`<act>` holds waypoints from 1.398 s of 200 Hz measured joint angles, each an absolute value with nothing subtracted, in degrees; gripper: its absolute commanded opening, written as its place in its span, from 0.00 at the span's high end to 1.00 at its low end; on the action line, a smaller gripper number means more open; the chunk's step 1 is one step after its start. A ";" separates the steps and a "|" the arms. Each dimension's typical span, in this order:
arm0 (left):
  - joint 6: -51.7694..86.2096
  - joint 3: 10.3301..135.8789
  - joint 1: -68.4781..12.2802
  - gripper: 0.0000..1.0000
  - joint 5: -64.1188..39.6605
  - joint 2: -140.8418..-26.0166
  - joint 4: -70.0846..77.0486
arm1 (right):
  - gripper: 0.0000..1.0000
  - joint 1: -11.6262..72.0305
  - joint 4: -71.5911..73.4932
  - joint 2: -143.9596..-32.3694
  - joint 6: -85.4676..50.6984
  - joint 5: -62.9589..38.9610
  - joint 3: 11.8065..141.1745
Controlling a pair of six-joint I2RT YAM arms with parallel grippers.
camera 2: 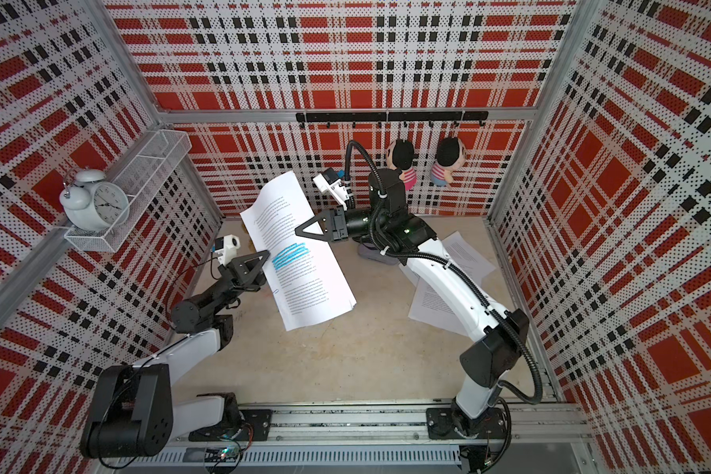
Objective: Unclip the paperclips from the documents
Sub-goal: Remove the paper clip from the document.
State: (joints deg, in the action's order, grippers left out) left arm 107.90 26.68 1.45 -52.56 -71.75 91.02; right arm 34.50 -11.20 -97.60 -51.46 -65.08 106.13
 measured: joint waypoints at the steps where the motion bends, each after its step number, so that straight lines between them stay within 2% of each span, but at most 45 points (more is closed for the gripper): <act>1: 107.96 26.68 1.45 0.77 -52.58 -71.72 91.05 | 1.00 34.44 -11.20 -97.60 -51.46 -65.10 106.08; 35: 107.96 26.68 1.48 0.88 -52.71 -71.46 91.05 | 1.00 30.92 -13.76 -97.60 -49.17 -65.49 104.75; 135: 107.77 25.28 2.35 0.86 -53.84 -71.18 91.05 | 1.00 28.53 -19.97 -94.02 -42.54 -63.31 99.53; 141: 107.77 25.06 2.44 0.88 -53.87 -71.13 91.05 | 1.00 28.18 -19.94 -93.45 -42.46 -63.02 98.91; 152: 107.70 24.77 2.50 1.00 -53.91 -71.02 91.02 | 1.00 27.68 -19.90 -92.71 -42.44 -62.59 98.15; 240: 107.66 24.01 2.66 1.00 -54.83 -70.54 91.05 | 1.00 27.24 -20.73 -91.98 -41.04 -61.23 96.99; 279: 107.68 22.50 3.20 1.00 -57.47 -69.65 91.07 | 1.00 25.96 -21.45 -89.62 -40.10 -60.14 91.39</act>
State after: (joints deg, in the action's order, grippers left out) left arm 107.68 22.50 3.20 -57.47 -69.65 91.07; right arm 25.96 -21.45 -89.62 -40.10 -60.14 91.39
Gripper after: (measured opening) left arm 0.054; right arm 0.043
